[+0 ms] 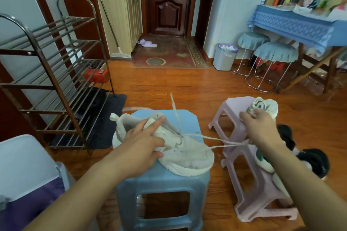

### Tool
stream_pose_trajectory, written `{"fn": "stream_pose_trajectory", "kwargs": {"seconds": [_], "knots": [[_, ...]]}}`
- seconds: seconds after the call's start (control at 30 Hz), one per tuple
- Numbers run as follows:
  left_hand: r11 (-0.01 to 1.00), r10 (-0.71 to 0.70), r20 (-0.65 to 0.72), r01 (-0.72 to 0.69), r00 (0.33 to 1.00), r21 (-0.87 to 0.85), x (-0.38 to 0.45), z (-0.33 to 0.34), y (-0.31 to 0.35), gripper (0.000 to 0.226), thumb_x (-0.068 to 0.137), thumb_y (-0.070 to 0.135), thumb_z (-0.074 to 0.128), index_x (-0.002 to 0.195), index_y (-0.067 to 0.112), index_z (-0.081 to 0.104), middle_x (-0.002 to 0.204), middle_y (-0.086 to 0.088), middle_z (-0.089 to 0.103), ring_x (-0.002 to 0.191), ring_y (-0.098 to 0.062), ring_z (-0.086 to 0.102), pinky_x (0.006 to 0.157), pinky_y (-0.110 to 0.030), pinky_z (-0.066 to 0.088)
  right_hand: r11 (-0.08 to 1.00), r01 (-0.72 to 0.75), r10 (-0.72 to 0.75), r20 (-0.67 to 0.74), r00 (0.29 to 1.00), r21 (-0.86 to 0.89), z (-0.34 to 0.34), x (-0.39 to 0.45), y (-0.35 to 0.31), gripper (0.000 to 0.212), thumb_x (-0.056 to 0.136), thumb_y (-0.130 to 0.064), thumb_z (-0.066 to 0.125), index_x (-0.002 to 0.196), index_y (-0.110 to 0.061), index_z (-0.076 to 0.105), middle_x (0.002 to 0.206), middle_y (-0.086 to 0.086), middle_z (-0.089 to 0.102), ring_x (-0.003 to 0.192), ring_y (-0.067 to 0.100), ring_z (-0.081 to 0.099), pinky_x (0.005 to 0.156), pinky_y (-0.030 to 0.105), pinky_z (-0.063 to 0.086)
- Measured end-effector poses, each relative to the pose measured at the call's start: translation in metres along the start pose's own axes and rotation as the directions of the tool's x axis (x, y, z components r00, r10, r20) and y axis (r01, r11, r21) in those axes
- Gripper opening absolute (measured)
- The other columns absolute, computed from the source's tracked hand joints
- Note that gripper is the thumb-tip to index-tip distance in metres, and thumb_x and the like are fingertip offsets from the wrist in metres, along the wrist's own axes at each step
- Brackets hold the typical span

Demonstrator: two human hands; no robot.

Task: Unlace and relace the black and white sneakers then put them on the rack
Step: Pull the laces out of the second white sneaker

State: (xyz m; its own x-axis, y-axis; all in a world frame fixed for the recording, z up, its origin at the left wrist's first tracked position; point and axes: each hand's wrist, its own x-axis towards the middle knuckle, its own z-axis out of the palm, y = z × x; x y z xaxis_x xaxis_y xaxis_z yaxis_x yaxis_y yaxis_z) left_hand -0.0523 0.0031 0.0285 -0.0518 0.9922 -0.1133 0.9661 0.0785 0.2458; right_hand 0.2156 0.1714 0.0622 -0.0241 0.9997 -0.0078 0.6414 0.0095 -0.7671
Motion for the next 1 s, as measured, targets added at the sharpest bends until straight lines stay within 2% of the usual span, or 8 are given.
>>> {"fn": "stream_pose_trajectory", "kwargs": {"seconds": [0.17,0.3,0.57,0.67,0.73,0.8,0.9,1.0], "knots": [[1.000,-0.007,-0.013,0.007,1.000,0.002,-0.004,0.000,0.002,0.014,0.100,0.046,0.056,0.094,0.036,0.064,0.166,0.021,-0.015,0.148,-0.026,0.014,0.118,-0.048,0.023,0.795,0.571,-0.450,0.432,0.782,-0.204,0.041,-0.052,-0.027,0.041,0.089,-0.057,0.062,0.113,-0.024,0.057,0.095,-0.010,0.064,0.084,0.007,0.060,0.071,0.028,0.047],[1.000,-0.009,-0.019,0.009,1.000,-0.008,-0.005,0.002,0.000,0.012,0.099,0.047,0.056,0.097,0.039,0.064,0.166,0.022,-0.015,0.148,-0.025,0.014,0.118,-0.048,0.022,0.644,0.680,-0.373,0.633,0.678,-0.349,0.059,-0.047,-0.023,0.093,0.077,-0.075,0.064,0.150,-0.025,0.036,0.140,-0.005,0.047,0.124,0.019,0.052,0.101,0.038,0.046],[1.000,0.004,-0.013,-0.005,1.000,-0.012,-0.006,0.000,0.000,0.008,0.100,0.048,0.056,0.093,0.044,0.059,0.166,0.022,-0.015,0.147,-0.023,0.014,0.120,-0.047,0.020,0.538,0.756,-0.416,0.662,0.623,-0.373,0.065,-0.044,-0.031,0.027,0.094,-0.040,0.064,0.076,-0.026,0.049,0.081,-0.002,0.058,0.074,0.016,0.057,0.063,0.033,0.047],[0.999,0.034,-0.026,-0.034,0.999,0.002,-0.007,0.002,-0.003,0.011,0.100,0.046,0.056,0.099,0.040,0.065,0.167,0.019,-0.013,0.146,-0.023,0.016,0.120,-0.047,0.019,0.733,0.617,-0.318,0.658,0.682,-0.286,0.064,-0.044,-0.032,0.034,0.095,-0.033,0.064,0.065,-0.028,0.049,0.068,-0.007,0.053,0.063,0.011,0.050,0.057,0.027,0.037],[0.999,0.047,-0.021,-0.047,0.999,0.013,-0.007,0.002,-0.004,0.012,0.100,0.046,0.056,0.101,0.039,0.066,0.167,0.019,-0.014,0.147,-0.022,0.015,0.120,-0.047,0.019,0.984,0.162,-0.069,0.672,0.737,-0.077,0.052,-0.036,-0.031,0.020,0.089,-0.023,0.068,0.070,-0.019,0.064,0.063,-0.002,0.055,0.055,0.015,0.045,0.054,0.031,0.036],[0.999,0.039,-0.009,-0.039,0.999,0.007,-0.005,0.001,-0.003,0.009,0.100,0.045,0.056,0.097,0.040,0.063,0.167,0.018,-0.016,0.151,-0.023,0.006,0.119,-0.050,0.021,0.975,-0.221,0.180,0.539,0.823,0.012,0.031,-0.014,-0.022,0.010,0.091,-0.016,0.066,0.087,-0.007,0.070,0.066,0.006,0.056,0.050,0.018,0.045,0.048,0.031,0.038],[0.999,0.033,0.001,-0.033,0.999,-0.015,-0.005,0.003,-0.003,0.016,0.100,0.044,0.058,0.084,0.041,0.056,0.167,0.019,-0.019,0.155,-0.020,-0.013,0.118,-0.055,0.024,0.943,-0.331,0.314,0.275,0.909,0.017,0.009,0.010,-0.001,0.017,0.095,-0.017,0.061,0.092,-0.002,0.069,0.069,0.011,0.055,0.054,0.019,0.048,0.049,0.028,0.039],[0.999,0.030,-0.001,-0.030,1.000,-0.031,-0.004,0.001,-0.003,0.022,0.100,0.043,0.058,0.079,0.041,0.051,0.166,0.020,-0.019,0.154,-0.018,-0.017,0.120,-0.056,0.020,0.896,-0.201,0.100,0.263,0.960,0.395,0.020,0.002,-0.012,0.020,0.096,-0.017,0.058,0.084,-0.004,0.066,0.086,0.018,0.061,0.070,0.020,0.057,0.064,0.032,0.042]]}}
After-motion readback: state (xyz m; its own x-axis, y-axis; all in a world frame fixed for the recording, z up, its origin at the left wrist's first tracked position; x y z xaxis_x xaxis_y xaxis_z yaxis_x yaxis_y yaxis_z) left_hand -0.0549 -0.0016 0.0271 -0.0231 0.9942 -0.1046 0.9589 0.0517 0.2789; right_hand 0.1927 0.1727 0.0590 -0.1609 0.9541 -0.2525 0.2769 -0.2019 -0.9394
